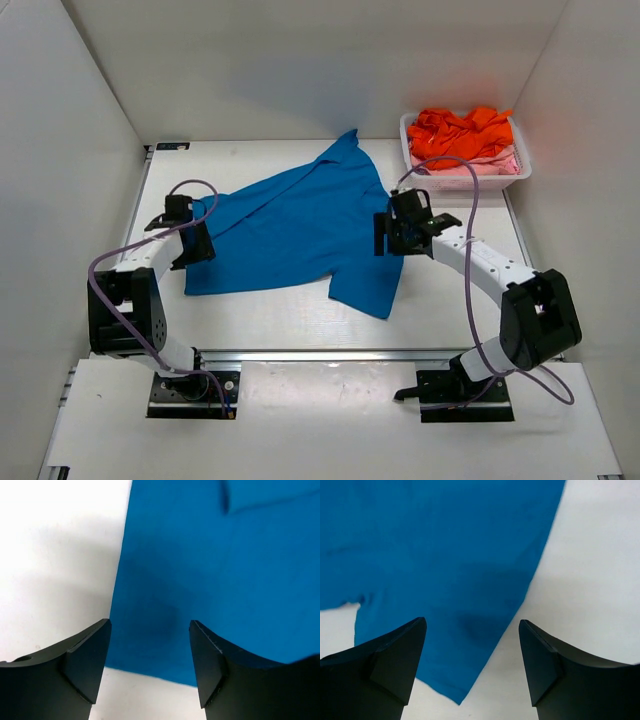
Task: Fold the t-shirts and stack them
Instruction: Flatten out the tshirt, then fold the flattened tshirt in 1/3 of the way
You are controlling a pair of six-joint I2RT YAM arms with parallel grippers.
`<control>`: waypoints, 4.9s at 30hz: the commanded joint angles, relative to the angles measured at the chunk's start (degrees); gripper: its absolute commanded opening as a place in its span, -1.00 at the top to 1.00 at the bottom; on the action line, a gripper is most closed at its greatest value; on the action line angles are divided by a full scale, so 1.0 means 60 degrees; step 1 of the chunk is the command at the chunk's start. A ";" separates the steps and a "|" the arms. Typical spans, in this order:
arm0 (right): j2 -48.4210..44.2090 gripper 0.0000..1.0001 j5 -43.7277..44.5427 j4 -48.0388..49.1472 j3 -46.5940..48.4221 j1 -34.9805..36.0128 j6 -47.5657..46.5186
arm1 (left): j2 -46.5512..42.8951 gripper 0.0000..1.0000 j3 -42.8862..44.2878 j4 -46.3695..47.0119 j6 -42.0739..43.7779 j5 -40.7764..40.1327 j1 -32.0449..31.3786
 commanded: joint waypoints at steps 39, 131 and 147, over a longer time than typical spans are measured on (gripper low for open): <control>0.0614 -0.43 -0.0553 0.0065 -0.2448 0.2554 0.2872 | -0.0390 -0.52 -0.0894 -0.2013 0.0909 0.0476 -0.0675; -0.4071 1.00 -0.0727 -0.1971 -0.0482 -0.0200 -0.0134 | -0.4608 1.00 -0.0744 -0.1310 -0.0820 0.1662 -0.0208; -0.3020 0.99 -0.2486 -0.2325 -0.1351 -0.0317 -0.0497 | -0.4536 1.00 -0.1963 -0.1750 -0.0908 0.1357 -0.0164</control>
